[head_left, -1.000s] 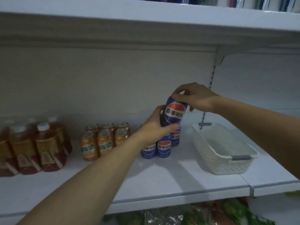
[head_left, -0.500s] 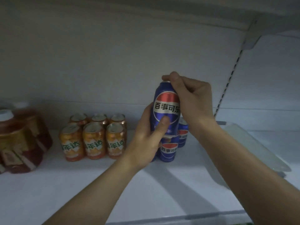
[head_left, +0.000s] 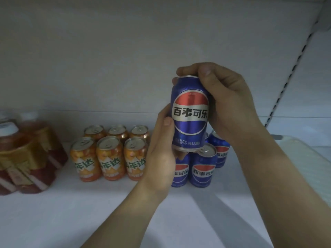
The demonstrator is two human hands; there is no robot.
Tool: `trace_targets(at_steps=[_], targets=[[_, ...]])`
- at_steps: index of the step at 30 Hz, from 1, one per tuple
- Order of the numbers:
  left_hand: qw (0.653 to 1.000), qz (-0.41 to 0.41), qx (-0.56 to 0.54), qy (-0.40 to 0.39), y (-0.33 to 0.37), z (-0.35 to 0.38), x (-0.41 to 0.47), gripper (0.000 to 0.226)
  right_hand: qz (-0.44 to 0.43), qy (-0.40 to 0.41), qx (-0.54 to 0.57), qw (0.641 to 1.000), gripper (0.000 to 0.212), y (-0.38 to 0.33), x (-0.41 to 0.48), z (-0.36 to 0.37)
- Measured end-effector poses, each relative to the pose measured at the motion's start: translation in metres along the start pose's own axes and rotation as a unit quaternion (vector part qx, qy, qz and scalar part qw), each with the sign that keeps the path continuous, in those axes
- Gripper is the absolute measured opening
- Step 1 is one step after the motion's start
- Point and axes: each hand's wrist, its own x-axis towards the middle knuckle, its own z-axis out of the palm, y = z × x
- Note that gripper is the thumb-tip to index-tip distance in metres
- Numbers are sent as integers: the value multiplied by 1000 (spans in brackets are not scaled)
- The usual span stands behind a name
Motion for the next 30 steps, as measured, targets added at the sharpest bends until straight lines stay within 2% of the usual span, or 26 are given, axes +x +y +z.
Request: trace_targets(at_steps=[10, 15, 19, 23, 27, 30], targets=[[998, -15, -46, 29, -8, -15, -5, 54, 19, 8, 8, 1000, 24, 18, -4, 17], [996, -17, -46, 80, -15, -11, -5, 55, 30, -33, -5, 999, 27, 22, -4, 12], [993, -27, -67, 88, -19, -5, -7, 53, 42, -46, 13, 998, 27, 23, -4, 8], [989, -76, -104, 65, -19, -3, -11, 64, 56, -32, 5, 998, 26, 23, -5, 4], [945, -180, -271, -21, -11, -3, -17, 62, 67, -32, 13, 997, 26, 20, -6, 4], [931, -209, -295, -54, -12, -4, -19, 60, 70, -35, -7, 997, 25, 16, -8, 5]])
